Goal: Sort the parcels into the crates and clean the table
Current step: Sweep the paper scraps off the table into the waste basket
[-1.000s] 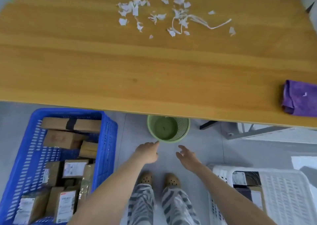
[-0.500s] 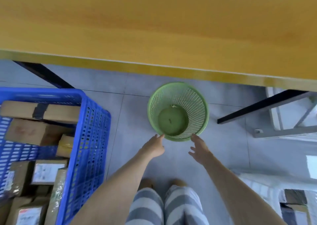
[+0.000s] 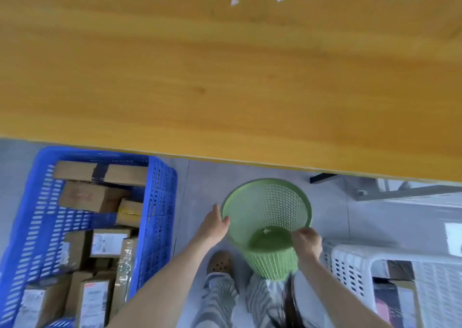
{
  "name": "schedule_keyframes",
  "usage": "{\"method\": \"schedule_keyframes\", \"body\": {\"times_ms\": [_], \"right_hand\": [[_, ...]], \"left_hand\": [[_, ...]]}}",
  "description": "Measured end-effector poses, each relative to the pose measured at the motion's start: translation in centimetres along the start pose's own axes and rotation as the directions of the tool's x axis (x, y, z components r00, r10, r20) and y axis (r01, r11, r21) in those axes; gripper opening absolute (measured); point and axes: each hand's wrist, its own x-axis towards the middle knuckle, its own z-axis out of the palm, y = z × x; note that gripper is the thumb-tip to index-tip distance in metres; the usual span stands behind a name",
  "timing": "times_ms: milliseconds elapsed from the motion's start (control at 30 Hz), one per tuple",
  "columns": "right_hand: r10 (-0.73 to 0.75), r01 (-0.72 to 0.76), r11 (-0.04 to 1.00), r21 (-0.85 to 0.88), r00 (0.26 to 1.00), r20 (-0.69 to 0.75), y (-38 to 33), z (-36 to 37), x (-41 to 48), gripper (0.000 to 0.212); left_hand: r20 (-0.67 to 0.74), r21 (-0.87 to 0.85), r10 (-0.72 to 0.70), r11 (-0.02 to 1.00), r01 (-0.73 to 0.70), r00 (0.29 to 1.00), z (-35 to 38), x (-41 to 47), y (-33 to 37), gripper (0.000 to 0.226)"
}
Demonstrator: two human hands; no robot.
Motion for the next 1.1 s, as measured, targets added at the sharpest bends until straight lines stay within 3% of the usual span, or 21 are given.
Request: {"method": "schedule_keyframes", "body": {"times_ms": [167,267,300,333,400,500,600,667,733,800,900,1000,1100], "right_hand": [[-0.218,0.249,0.957,-0.151,0.956,0.196,-1.0,-6.7,-8.2,0.025],[-0.324,0.386,0.903,-0.186,0.899,0.294,-2.7,-8.6,-13.0,0.032],[-0.356,0.426,0.885,-0.187,0.879,0.319,-3.1,-8.9,-14.5,0.035],[-0.385,0.461,0.869,-0.178,0.858,0.341,-3.7,-9.1,-15.7,0.037],[-0.41,0.502,0.844,-0.187,0.83,0.377,-5.0,-9.3,-17.7,0.036],[-0.452,0.565,0.804,-0.186,0.784,0.425,-7.1,-9.8,-20.4,0.035],[-0.499,0.64,0.744,-0.192,0.723,0.479,-9.5,-11.2,-23.5,0.031],[-0.536,0.694,0.692,-0.196,0.677,0.503,-11.1,-12.0,-24.8,0.031],[-0.561,0.727,0.656,-0.203,0.65,0.513,-12.4,-12.6,-25.9,0.031],[-0.581,0.749,0.631,-0.202,0.628,0.517,-13.3,-13.3,-26.9,0.031],[-0.616,0.783,0.595,-0.182,0.59,0.523,-15.5,-14.2,-28.6,0.028],[-0.664,0.818,0.562,-0.124,0.535,0.522,-19.1,-15.2,-31.3,0.026],[-0.741,0.83,0.558,-0.007,0.502,0.446,-24.2,-16.1,-33.9,0.024]], "left_hand": [[-0.011,-0.064,-0.13,0.99,0.129,0.991,-3.8,-8.1,-0.7,0.068],[-0.235,-0.064,-0.025,0.998,0.01,0.972,-6.1,-12.9,-1.7,0.033],[-0.336,-0.005,0.047,0.999,-0.052,0.941,-6.9,-14.7,-2.1,0.018],[-0.409,0.041,0.123,0.992,-0.116,0.904,-7.7,-16.1,-2.4,0.016],[-0.495,0.198,0.306,0.951,-0.238,0.813,-8.9,-18.2,-3.3,0.031],[-0.509,0.537,0.532,0.811,-0.233,0.677,-11.0,-20.6,-4.7,0.053],[-0.62,0.533,0.481,0.838,-0.117,0.619,-13.7,-24.0,-4.8,0.072],[-0.676,0.471,0.39,0.881,-0.041,0.626,-15.7,-25.7,-4.4,0.074],[-0.651,0.357,0.257,0.934,-0.011,0.714,-17.8,-26.9,-4.4,0.067],[-0.566,0.222,0.194,0.972,-0.078,0.801,-19.2,-27.6,-5.1,0.05],[-0.4,0.061,0.231,0.972,-0.225,0.887,-21.5,-29.2,-5.5,0.014],[-0.276,-0.205,0.27,0.921,-0.331,0.922,-26.1,-31.6,-5.1,0.02],[-0.21,-0.399,0.296,0.844,-0.358,0.932,-32.2,-35.1,-2.9,0.042]]}}
